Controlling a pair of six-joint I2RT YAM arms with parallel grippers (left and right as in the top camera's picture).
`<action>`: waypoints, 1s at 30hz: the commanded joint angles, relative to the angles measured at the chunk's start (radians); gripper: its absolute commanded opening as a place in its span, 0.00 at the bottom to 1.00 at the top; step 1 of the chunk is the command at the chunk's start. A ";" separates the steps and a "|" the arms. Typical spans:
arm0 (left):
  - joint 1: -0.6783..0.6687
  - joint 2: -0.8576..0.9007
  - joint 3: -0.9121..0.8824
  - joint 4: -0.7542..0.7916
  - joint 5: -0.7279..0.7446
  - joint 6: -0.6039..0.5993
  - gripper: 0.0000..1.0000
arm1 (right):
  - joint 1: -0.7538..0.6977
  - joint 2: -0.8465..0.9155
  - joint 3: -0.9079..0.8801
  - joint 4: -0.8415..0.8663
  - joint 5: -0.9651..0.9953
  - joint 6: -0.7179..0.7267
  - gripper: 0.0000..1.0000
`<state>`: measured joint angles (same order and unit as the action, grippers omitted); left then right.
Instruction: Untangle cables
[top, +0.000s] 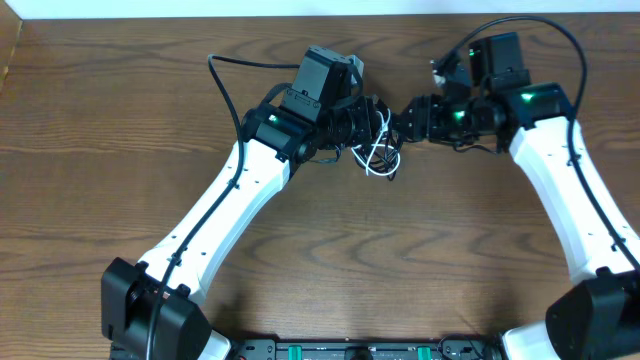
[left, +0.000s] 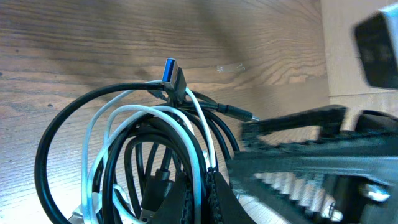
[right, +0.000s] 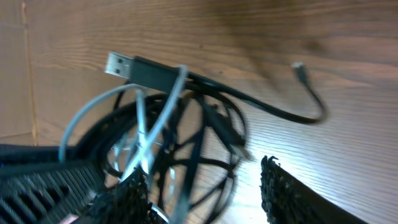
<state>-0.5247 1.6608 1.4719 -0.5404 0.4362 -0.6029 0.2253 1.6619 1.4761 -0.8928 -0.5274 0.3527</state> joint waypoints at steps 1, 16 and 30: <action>0.004 -0.008 0.019 0.007 0.020 -0.005 0.08 | 0.031 0.043 -0.006 0.016 -0.024 0.072 0.48; 0.092 -0.008 0.019 0.009 -0.130 -0.004 0.08 | -0.022 0.100 -0.006 0.003 0.062 0.085 0.01; 0.232 -0.005 0.018 -0.068 -0.341 0.152 0.08 | -0.240 0.098 -0.005 -0.180 0.226 -0.100 0.01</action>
<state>-0.3305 1.6608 1.4719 -0.5869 0.2260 -0.5224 0.0357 1.7718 1.4757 -1.0557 -0.4664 0.3031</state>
